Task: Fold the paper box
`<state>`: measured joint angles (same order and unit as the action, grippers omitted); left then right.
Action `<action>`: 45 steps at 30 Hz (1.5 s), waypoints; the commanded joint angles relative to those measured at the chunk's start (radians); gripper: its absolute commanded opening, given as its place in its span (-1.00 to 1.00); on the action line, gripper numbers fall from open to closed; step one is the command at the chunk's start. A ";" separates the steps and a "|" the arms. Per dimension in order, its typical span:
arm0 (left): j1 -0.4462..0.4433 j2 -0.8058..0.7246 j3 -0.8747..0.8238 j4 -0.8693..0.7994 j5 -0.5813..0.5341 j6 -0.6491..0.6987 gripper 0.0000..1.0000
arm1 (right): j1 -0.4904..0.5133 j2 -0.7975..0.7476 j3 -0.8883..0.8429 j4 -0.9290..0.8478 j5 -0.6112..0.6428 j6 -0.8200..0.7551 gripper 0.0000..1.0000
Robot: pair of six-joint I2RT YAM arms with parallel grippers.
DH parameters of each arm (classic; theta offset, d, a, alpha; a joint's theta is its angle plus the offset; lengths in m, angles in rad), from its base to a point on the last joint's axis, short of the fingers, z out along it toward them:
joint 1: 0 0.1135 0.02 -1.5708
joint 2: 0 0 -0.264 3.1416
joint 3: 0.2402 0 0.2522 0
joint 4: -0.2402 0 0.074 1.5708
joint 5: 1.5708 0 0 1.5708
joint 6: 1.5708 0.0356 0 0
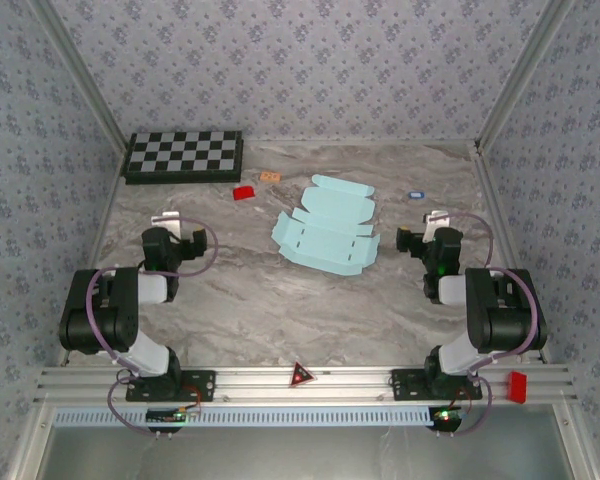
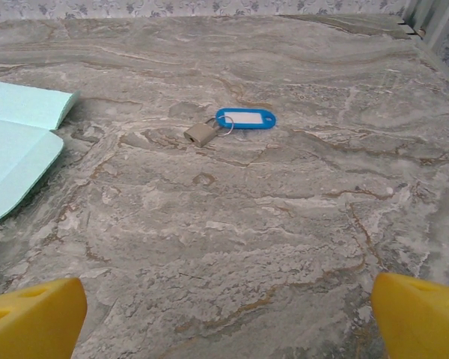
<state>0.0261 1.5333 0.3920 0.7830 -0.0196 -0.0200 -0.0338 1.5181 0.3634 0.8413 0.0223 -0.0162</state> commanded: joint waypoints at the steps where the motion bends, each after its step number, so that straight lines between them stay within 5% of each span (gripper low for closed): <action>1: -0.002 -0.065 0.045 -0.064 -0.021 -0.019 0.99 | 0.006 -0.093 -0.002 -0.040 0.053 0.004 0.99; 7: -0.023 -0.177 0.265 -0.581 -0.056 -0.113 0.99 | 0.011 -0.267 0.173 -0.566 0.085 0.104 0.99; 16: -0.232 -0.122 0.522 -0.933 0.046 -0.224 0.95 | 0.103 -0.309 0.372 -0.987 -0.047 0.292 0.99; 27: -0.505 0.202 0.932 -1.100 0.263 -0.246 -0.24 | 0.449 -0.263 0.383 -0.962 -0.022 0.417 0.74; 30: -0.534 0.323 1.053 -1.155 0.319 -0.257 -0.52 | 0.505 -0.221 0.372 -0.911 -0.018 0.448 0.48; 34: -0.572 0.444 1.157 -1.190 0.346 -0.250 -0.82 | 0.549 -0.139 0.379 -0.880 -0.028 0.490 -0.12; 39: -0.584 0.542 1.212 -1.214 0.345 -0.256 -1.00 | 0.584 -0.045 0.392 -0.834 -0.043 0.516 -0.61; 45: -0.584 0.575 1.170 -1.217 0.316 -0.261 -1.00 | 0.611 0.042 0.410 -0.837 -0.009 0.562 -0.77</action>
<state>-0.5583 2.1048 1.5665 -0.4061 0.3004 -0.2752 0.5636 1.5383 0.7437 -0.0090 -0.0116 0.5079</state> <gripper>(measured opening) 0.048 0.117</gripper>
